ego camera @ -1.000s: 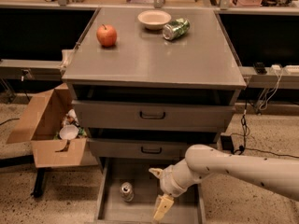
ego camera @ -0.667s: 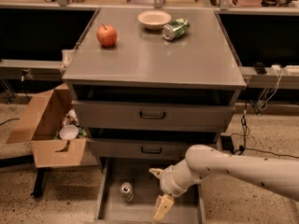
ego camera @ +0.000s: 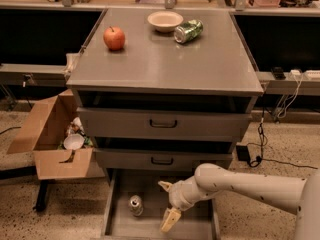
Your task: Pick 7up can from bottom drawer and place on counter
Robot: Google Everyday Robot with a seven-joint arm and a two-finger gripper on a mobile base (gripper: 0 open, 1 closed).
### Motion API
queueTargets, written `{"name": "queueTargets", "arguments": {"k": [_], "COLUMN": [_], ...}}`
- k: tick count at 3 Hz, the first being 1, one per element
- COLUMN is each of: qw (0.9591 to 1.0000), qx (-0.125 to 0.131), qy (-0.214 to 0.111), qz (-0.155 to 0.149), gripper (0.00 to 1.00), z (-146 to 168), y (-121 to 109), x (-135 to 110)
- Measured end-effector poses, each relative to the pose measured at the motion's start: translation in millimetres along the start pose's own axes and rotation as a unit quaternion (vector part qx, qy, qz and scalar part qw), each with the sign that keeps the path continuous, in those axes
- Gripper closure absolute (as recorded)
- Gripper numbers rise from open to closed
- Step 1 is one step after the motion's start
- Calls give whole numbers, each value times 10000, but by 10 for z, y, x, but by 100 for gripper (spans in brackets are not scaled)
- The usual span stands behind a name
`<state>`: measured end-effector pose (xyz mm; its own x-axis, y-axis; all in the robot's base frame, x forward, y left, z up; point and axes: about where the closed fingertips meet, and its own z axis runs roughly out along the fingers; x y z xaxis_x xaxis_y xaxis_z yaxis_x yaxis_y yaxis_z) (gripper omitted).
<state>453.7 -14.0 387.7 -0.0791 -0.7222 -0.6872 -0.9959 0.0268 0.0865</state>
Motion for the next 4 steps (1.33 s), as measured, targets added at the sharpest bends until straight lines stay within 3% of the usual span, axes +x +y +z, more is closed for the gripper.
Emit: {"name": "queueTargets", "arguments": {"k": [1,2,3,4], "qw": [9991,9975,9945,9907], "qx": [230,238,284,490], "qy": [-360,-661,-981,-1231], "qz": [-6,105,251,324], "gripper": [0,0,0,0], "z": [441,928,1359,1648], "y": [-250,-375,-487,-643], "x": [351,634,804,840]}}
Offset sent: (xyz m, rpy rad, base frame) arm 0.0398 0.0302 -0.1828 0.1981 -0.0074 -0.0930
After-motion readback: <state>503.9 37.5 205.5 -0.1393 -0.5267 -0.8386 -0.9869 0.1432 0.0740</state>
